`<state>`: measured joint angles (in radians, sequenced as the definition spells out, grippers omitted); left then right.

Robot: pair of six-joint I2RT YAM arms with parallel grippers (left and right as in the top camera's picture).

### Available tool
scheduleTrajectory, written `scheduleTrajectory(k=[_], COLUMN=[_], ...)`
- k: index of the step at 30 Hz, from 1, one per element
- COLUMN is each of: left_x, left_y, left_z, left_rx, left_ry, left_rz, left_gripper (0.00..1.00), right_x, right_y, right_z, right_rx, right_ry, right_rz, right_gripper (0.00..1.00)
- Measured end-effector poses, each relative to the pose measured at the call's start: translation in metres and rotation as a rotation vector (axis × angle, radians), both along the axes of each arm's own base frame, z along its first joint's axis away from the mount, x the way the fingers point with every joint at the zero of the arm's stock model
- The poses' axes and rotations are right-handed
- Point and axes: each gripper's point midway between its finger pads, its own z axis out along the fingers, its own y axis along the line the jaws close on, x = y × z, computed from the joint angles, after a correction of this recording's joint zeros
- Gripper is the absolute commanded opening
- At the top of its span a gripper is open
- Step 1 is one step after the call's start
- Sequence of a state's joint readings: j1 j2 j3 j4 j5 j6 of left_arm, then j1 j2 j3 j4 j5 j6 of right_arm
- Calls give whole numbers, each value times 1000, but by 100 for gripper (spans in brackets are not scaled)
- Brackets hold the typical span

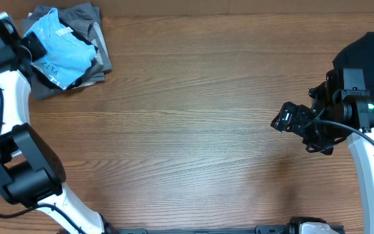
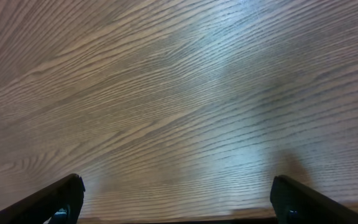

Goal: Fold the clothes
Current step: 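Lower the shirt onto the stack and adjust it with the left gripper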

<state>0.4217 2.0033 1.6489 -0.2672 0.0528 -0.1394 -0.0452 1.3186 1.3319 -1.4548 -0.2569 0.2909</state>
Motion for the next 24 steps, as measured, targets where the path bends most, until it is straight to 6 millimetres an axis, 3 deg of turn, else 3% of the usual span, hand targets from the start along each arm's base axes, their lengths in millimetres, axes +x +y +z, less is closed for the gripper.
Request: scheduleTrajectory(k=[3,8,12,18,24], left_x=[7,16,23,26,28], left_y=[-11,-35,-47,-51,-52], left_z=[22,15,-17,-100,-97], left_rx=[2,-14,-38,-109,-126], left_ry=[-47,-32,24,154,157], left_rz=[-26,-69,-88,-96,-96], left_gripper=[4,4,4,4,4], right_x=[1,1,1,1,1], right_y=[0,0,0,0,-1], right_z=[0,0,0,0,0], right_rx=[0,0,-1,-3,-3], right_ry=[-6,-5,-4,-4,-3], right_rz=[0,0,0,0,1], right_gripper=[100,100,100,100,100])
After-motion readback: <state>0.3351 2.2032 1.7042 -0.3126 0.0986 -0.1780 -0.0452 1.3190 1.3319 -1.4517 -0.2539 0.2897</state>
